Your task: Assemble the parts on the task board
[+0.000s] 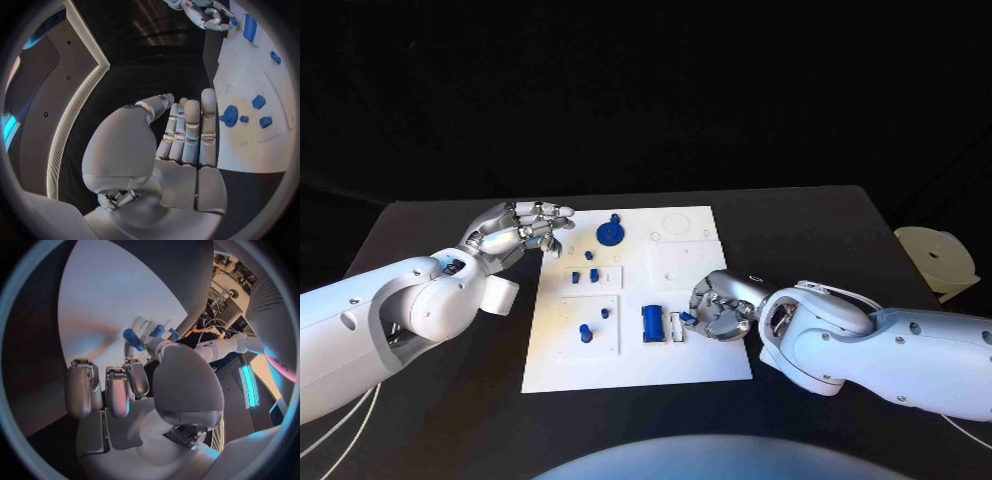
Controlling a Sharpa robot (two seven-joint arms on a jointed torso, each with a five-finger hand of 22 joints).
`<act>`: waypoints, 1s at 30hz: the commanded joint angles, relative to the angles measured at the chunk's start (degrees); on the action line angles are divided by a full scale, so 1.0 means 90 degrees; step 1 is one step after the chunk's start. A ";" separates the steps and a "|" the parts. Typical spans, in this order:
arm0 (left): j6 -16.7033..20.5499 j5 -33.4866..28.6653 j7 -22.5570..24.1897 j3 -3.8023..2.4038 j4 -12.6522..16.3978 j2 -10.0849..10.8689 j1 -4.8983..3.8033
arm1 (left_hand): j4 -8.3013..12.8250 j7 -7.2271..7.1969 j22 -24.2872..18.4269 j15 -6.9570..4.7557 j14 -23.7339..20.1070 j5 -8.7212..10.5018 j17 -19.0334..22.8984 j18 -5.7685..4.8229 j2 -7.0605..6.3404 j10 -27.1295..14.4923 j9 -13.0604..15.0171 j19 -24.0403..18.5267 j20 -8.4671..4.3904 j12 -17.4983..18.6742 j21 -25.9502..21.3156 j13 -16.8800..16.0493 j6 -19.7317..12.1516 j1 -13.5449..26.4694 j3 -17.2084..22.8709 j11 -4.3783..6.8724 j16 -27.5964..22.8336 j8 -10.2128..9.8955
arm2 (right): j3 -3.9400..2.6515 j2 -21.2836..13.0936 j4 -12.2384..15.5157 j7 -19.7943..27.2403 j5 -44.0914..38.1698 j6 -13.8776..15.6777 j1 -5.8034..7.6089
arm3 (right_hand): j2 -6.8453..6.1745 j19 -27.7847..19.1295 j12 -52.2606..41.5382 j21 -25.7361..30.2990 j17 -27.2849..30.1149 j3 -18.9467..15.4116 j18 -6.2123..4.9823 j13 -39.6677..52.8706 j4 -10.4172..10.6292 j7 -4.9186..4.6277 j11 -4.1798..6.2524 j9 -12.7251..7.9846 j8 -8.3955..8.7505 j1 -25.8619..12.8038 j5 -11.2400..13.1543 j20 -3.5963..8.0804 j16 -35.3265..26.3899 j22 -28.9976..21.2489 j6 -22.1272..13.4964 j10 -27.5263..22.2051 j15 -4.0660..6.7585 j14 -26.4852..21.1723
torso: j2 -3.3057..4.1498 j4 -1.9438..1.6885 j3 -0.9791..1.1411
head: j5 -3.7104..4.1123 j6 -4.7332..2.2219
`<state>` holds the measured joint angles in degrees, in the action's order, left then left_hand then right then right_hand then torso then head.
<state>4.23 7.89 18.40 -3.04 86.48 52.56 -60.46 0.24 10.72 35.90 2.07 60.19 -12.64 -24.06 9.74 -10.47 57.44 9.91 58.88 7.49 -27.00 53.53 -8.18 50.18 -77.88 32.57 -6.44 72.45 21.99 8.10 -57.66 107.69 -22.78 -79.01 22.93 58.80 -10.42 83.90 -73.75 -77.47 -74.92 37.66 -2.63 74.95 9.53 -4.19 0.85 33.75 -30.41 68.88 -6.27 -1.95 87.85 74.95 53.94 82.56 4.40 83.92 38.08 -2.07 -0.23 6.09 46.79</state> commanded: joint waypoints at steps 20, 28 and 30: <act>-0.0119 0.0018 0.0012 -0.0003 0.0036 -0.0017 -0.0001 | -0.0010 0.0007 -0.0001 0.0020 -0.0039 -0.0037 0.0002 0.0097 0.0030 -0.0054 0.0009 0.0034 -0.0005 -0.0028 0.0011 -0.0007 -0.0044 0.0023 0.0021 -0.0015 -0.0031 0.0036 | 0.0001 0.0431 -0.0336 -0.0103 0.0571 -0.0369 -0.0016 | 0.0035 0.0169 -0.0281 -0.0024 -0.0981 -0.0190 0.0014 0.0523 -0.0023 0.0130 0.0030 0.0121 -0.0009 -0.1123 -0.0204 0.0006 -0.0013 0.1285 0.0315 0.0142 0.0015 0.0538 | -0.0002 0.0010 0.0009 | -0.0012 0.0012; -0.0120 0.0018 0.0008 -0.0003 0.0039 -0.0016 -0.0001 | -0.0010 0.0007 -0.0001 0.0020 -0.0039 -0.0037 0.0002 0.0097 0.0030 -0.0054 0.0009 0.0034 -0.0005 -0.0028 0.0011 -0.0007 -0.0044 0.0023 0.0021 -0.0015 -0.0031 0.0036 | 0.0001 0.0465 -0.0370 -0.0147 0.0574 -0.0410 -0.0020 | 0.0054 0.0169 -0.0302 -0.0017 -0.0992 -0.0243 0.0013 0.0541 0.0025 0.0136 0.0035 0.0116 -0.0008 -0.1170 -0.0194 0.0012 -0.0009 0.1285 0.0335 0.0154 0.0020 0.0540 | 0.0003 0.0010 0.0008 | -0.0017 0.0018; -0.0119 0.0018 0.0007 -0.0003 0.0040 -0.0013 -0.0001 | -0.0010 0.0007 -0.0001 0.0020 -0.0039 -0.0037 0.0002 0.0097 0.0030 -0.0054 0.0009 0.0034 -0.0005 -0.0028 0.0011 -0.0007 -0.0044 0.0023 0.0021 -0.0015 -0.0031 0.0036 | 0.0001 0.0471 -0.0384 -0.0168 0.0571 -0.0412 -0.0021 | 0.0054 0.0169 -0.0302 -0.0017 -0.0992 -0.0243 0.0013 0.0541 0.0025 0.0136 0.0035 0.0116 -0.0008 -0.1170 -0.0194 0.0012 -0.0009 0.1285 0.0335 0.0154 0.0020 0.0540 | -0.0001 0.0009 0.0006 | -0.0018 0.0020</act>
<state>4.10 7.94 18.24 -3.04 86.65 52.52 -60.45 0.24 10.72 35.90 2.07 60.19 -12.64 -24.06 9.74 -10.47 57.24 9.91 58.87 7.48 -27.00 53.53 -8.17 50.18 -77.87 32.57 -6.65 72.45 21.98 8.05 -53.57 104.32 -23.65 -73.96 20.76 58.74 -9.93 83.90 -76.12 -77.53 -74.91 35.71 -2.63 74.92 9.90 -2.96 1.23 34.86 -30.82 58.92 -7.90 -1.96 87.85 74.93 56.63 83.43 4.40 83.92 38.07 -1.98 -0.15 5.93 46.94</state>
